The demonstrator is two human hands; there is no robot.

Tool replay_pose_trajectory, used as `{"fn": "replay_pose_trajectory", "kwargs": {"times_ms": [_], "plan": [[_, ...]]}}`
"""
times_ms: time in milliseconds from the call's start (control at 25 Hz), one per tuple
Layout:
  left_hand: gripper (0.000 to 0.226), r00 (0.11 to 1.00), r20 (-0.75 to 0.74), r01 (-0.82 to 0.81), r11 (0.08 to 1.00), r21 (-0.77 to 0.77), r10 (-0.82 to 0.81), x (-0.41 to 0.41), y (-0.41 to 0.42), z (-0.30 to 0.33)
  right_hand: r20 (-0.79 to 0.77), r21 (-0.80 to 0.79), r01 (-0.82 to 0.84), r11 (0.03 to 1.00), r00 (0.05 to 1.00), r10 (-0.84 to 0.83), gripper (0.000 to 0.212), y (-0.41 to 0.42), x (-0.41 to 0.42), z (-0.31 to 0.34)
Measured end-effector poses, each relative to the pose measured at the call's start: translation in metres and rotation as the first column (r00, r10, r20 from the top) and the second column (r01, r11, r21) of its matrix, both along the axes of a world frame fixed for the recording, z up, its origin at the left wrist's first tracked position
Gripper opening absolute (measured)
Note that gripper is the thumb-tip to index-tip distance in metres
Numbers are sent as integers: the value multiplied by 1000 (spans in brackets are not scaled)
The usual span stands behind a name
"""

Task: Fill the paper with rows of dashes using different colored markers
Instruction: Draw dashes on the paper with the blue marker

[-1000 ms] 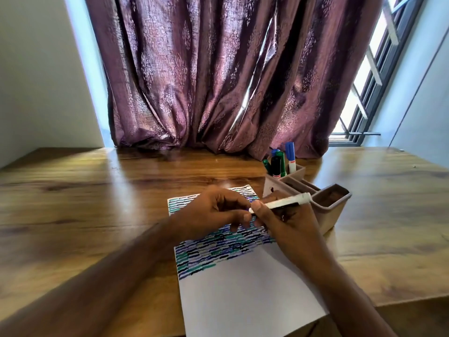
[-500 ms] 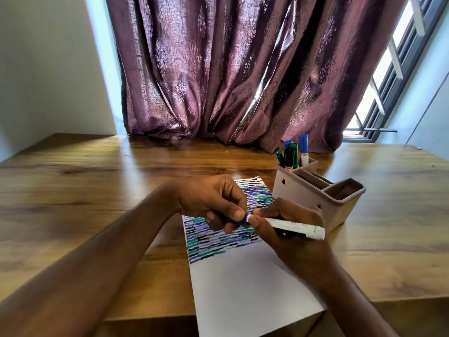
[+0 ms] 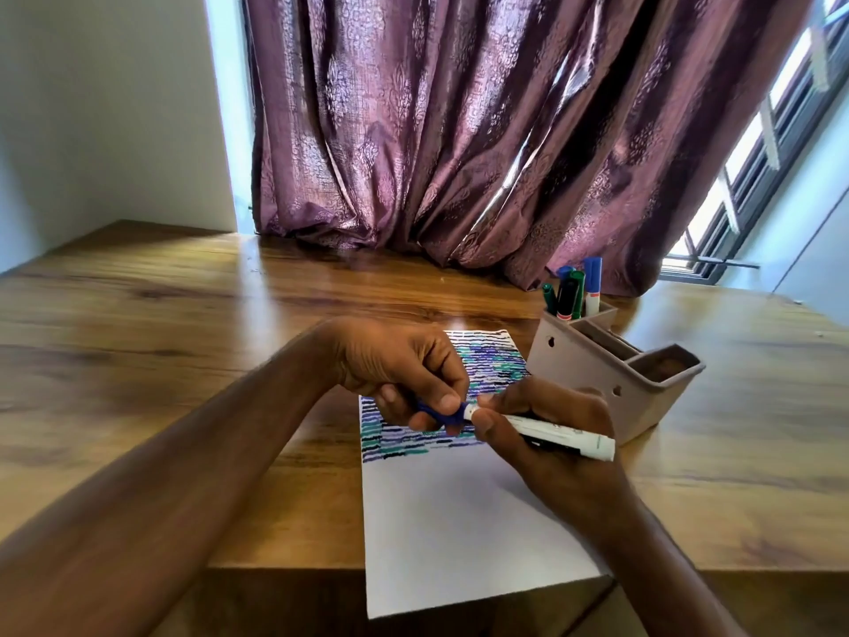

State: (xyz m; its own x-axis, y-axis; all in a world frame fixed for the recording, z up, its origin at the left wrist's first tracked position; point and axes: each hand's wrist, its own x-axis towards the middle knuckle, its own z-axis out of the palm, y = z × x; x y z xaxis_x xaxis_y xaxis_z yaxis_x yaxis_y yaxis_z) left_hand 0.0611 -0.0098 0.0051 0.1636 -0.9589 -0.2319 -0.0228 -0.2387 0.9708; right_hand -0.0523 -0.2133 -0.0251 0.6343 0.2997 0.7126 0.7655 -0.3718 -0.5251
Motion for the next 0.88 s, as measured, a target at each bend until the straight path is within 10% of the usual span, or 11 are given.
{"fn": "replay_pose_trajectory", "kwargs": {"times_ms": [200, 400, 640, 880], "plan": [[11, 911, 287, -239, 945, -221, 298, 1, 2, -5, -126, 175, 140, 975, 985, -118, 24, -5, 6, 4], [13, 727, 270, -508, 759, -407, 631, 18, 14, -11, -328, 409, 217, 886, 941, -79, 16, -30, 1, 16], [29, 370, 858, -410, 891, -194, 357, 2, -30, -28, -494, 207, 223, 952, 864, -95, 18, -19, -7, 1], [47, 436, 882, -447, 894, 37, 181, -2, -34, -29, -489, 35, 326, 945, 830, -268, 9, -23, -10, -8]]}}
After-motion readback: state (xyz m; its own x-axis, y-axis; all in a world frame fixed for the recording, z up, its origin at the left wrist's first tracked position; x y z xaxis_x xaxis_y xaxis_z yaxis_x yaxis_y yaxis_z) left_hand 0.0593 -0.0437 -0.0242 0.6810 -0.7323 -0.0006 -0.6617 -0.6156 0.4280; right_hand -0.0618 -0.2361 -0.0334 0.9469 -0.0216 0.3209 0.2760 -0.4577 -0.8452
